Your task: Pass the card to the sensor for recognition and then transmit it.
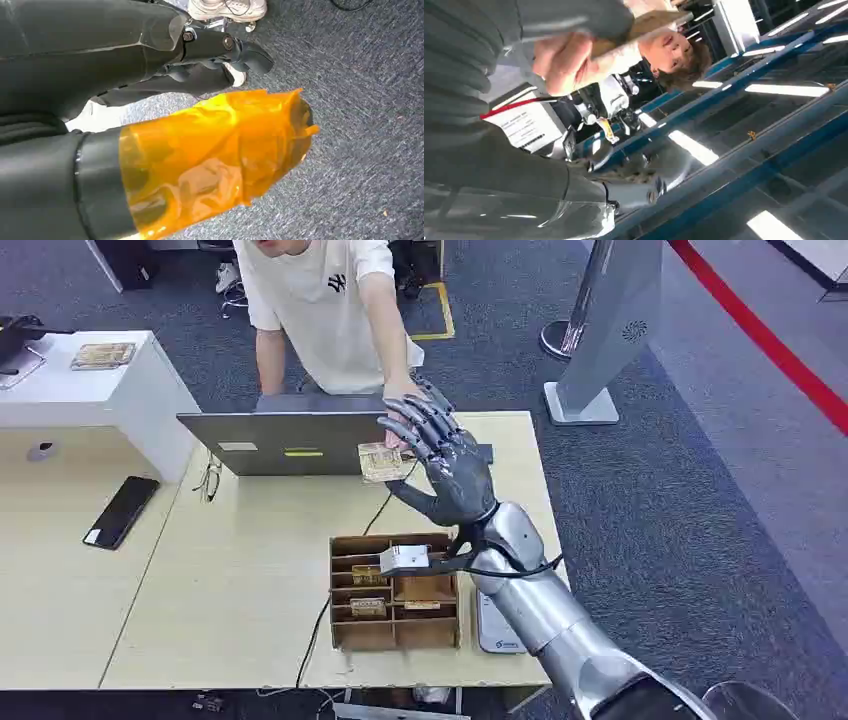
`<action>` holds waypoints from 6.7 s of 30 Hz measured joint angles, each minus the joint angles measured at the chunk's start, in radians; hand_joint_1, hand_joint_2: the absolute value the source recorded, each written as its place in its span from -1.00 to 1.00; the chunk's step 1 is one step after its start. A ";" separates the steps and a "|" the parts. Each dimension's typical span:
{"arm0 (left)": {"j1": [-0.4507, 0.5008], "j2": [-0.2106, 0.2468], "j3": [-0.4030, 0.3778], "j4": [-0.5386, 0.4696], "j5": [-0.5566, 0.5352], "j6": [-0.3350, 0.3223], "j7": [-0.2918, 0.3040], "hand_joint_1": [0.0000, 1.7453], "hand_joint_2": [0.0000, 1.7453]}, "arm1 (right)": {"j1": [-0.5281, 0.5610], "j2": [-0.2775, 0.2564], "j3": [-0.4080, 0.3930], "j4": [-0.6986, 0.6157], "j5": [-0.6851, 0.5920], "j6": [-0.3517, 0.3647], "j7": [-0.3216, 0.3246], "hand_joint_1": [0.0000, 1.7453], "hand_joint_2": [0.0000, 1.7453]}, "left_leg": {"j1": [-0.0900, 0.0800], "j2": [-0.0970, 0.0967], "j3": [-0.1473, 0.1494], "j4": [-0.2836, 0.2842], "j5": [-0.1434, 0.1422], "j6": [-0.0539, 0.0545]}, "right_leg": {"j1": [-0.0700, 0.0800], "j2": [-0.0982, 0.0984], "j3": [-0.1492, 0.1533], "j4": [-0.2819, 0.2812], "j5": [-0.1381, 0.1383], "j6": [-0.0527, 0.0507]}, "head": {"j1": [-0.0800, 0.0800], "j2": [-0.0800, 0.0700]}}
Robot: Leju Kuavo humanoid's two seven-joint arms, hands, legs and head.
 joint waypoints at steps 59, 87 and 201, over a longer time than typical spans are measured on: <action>0.020 -0.015 0.036 0.000 0.044 0.003 0.007 -1.00 -1.00 | 0.017 -0.059 -0.108 0.034 -0.429 0.009 0.102 1.00 1.00 | 0.000 0.000 0.000 0.000 0.000 0.000 | 0.000 0.000 0.000 0.000 0.000 0.000 | 0.000 0.000; 0.041 -0.009 0.098 0.000 0.088 0.024 -0.003 -1.00 -1.00 | 0.154 -0.337 0.000 -0.113 -0.628 0.455 0.353 1.00 1.00 | 0.000 -0.001 0.000 0.000 0.000 0.000 | 0.000 0.000 0.000 -0.001 0.000 0.000 | 0.000 0.000; 0.061 -0.006 0.194 0.000 0.187 0.019 0.019 -1.00 -1.00 | 0.333 -0.666 0.204 -0.388 -0.980 0.763 0.785 1.00 1.00 | 0.000 -0.001 -0.001 0.000 -0.001 0.001 | 0.000 -0.001 0.000 -0.001 0.000 0.001 | 0.000 0.000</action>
